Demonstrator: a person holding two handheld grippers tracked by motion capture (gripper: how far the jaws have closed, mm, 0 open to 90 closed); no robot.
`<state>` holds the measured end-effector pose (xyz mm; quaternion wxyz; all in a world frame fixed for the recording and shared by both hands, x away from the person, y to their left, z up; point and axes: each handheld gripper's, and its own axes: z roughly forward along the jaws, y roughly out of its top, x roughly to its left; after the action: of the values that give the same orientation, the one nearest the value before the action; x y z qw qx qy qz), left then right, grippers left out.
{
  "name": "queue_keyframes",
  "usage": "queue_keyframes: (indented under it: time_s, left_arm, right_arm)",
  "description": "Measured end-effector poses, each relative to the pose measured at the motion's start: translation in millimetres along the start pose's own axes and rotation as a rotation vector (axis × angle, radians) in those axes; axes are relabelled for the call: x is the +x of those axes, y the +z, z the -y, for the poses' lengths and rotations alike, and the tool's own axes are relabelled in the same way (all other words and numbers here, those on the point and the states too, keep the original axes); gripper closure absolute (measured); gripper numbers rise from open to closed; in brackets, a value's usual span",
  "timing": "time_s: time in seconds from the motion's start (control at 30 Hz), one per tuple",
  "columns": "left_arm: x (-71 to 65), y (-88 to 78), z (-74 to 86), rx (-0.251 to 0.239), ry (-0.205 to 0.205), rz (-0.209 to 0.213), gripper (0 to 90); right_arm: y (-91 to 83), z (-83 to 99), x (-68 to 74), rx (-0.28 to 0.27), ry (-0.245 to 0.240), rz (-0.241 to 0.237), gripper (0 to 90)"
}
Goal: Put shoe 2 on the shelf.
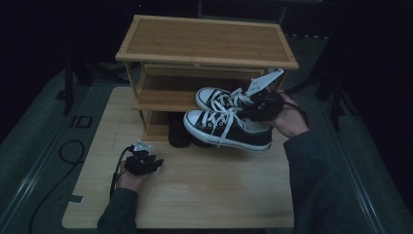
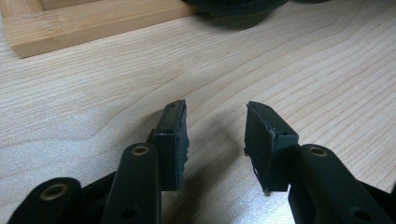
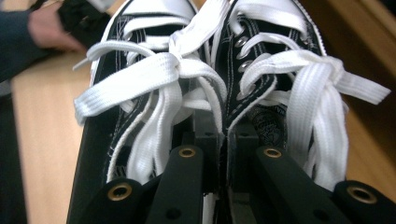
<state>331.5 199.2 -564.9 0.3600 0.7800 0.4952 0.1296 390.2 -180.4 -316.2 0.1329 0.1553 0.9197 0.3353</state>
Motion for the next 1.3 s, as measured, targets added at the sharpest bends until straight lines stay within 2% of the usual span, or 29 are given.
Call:
queue_keyframes:
  time_s: [0.27, 0.4, 0.63, 0.83, 1.0, 1.03, 1.2, 1.3]
  left_arm:
    - [0.1, 0.0, -0.1, 0.001, 0.0, 0.001, 59.2]
    - [0.1, 0.1, -0.1, 0.0, 0.0, 0.0, 59.2]
    - [0.2, 0.0, -0.1, 0.0, 0.001, 0.0, 59.2]
    - [0.2, 0.0, -0.2, 0.001, 0.001, 0.001, 59.2]
    - [0.2, 0.0, -0.2, 0.0, 0.001, 0.001, 59.2]
    - [0.4, 0.0, -0.2, 0.001, 0.001, 0.0, 59.2]
    - [0.3, 0.1, -0.3, 0.001, 0.001, 0.0, 59.2]
    - [0.3, 0.1, -0.2, 0.001, -0.001, 0.001, 59.2]
  right_arm:
    - [9.6, -6.2, -4.9, -0.02, 0.093, 0.078, 85.7]
    - [12.5, -8.7, -5.9, -0.025, 0.119, 0.116, 85.7]
    - [15.7, -11.1, -8.5, -0.044, 0.169, 0.155, 85.7]
    - [18.0, -14.2, -7.7, -0.039, 0.213, 0.207, 85.7]
    - [19.0, -15.5, -7.2, -0.035, 0.232, 0.236, 85.7]
    - [19.7, -15.9, -7.2, -0.035, 0.25, 0.25, 85.7]
    - [22.4, -17.4, -5.4, -0.026, 0.259, 0.285, 85.7]
    - [24.4, -18.4, -5.2, -0.027, 0.29, 0.301, 85.7]
